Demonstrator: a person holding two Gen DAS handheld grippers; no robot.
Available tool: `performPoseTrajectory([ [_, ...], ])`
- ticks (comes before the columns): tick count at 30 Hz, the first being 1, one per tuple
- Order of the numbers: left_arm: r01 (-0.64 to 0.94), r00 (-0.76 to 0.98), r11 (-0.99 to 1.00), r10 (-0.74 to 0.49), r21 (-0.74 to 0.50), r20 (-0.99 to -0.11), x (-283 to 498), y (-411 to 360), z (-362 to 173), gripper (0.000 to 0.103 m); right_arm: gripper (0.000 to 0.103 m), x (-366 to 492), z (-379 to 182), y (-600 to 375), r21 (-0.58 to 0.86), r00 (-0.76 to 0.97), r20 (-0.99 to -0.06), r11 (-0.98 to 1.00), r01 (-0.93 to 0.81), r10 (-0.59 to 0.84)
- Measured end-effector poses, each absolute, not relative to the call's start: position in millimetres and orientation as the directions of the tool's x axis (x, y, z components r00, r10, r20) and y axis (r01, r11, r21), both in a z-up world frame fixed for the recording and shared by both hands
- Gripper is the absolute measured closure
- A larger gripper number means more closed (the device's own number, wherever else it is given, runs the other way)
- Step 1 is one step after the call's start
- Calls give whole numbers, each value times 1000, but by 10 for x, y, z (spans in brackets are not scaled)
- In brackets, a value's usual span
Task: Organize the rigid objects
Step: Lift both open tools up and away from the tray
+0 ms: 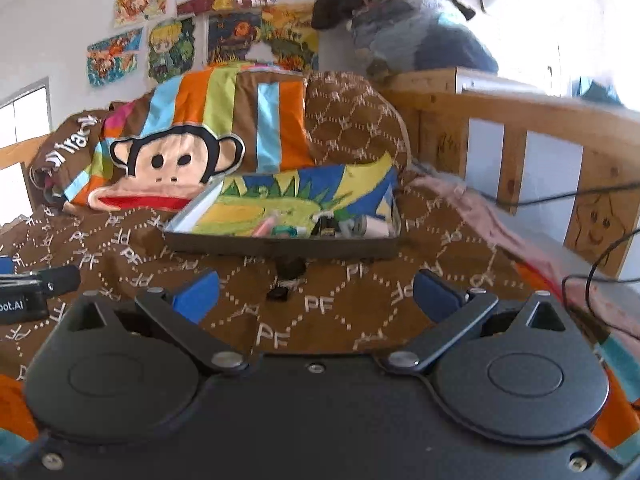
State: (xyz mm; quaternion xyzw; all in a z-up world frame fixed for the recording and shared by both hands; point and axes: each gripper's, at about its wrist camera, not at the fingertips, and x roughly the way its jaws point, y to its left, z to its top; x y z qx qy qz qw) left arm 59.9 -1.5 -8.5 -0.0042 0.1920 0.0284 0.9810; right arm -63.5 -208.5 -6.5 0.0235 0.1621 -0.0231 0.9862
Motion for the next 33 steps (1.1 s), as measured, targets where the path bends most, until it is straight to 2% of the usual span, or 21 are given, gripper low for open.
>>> performPoseTrajectory([
  [10,-55,922,998,50,-3,-384,623,-34,-112,1,0,-426,-213,-1985,-31,928,-370,999,28,-37],
  [33,-23,919,999,9,-31,-395,638,-36,-135,1,0,-356,-294,-1993,-33,916,-399,999,40,-50],
])
